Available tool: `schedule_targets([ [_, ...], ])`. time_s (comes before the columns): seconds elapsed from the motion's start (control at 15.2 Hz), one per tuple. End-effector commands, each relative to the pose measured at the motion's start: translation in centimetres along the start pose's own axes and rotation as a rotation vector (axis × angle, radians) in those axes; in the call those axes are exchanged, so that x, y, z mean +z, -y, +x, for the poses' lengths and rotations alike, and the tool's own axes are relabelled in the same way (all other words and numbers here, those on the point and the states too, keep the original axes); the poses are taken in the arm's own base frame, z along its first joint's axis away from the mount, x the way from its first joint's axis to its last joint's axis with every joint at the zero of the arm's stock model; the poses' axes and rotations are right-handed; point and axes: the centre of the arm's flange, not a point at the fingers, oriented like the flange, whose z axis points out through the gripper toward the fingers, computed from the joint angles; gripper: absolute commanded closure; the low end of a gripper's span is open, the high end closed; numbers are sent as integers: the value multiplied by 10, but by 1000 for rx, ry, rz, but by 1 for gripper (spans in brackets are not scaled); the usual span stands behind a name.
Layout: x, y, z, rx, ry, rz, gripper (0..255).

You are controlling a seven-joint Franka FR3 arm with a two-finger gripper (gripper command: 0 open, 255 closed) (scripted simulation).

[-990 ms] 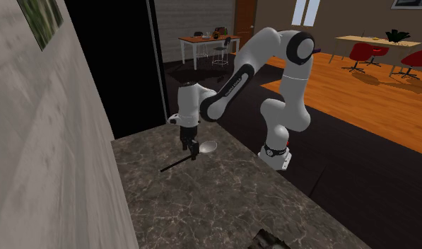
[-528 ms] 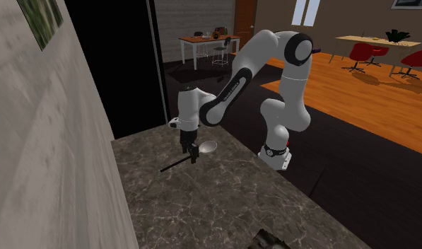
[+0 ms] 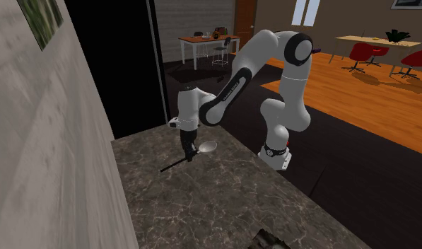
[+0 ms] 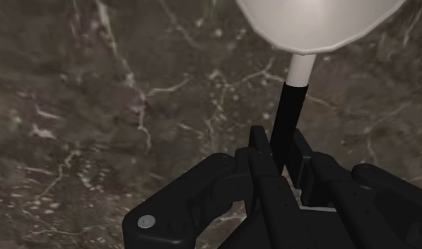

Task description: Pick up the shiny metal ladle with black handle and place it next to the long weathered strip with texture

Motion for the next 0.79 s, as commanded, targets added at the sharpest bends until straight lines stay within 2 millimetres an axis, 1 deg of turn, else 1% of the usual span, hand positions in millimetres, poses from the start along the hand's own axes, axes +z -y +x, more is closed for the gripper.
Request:
schedule_targets([
  [0.0, 2, 1, 0, -1, 3, 0, 255],
  [0.26, 1, 1, 0, -1, 3, 0, 255],
  [0.73, -36, 5, 4, -1, 3, 0, 255],
])
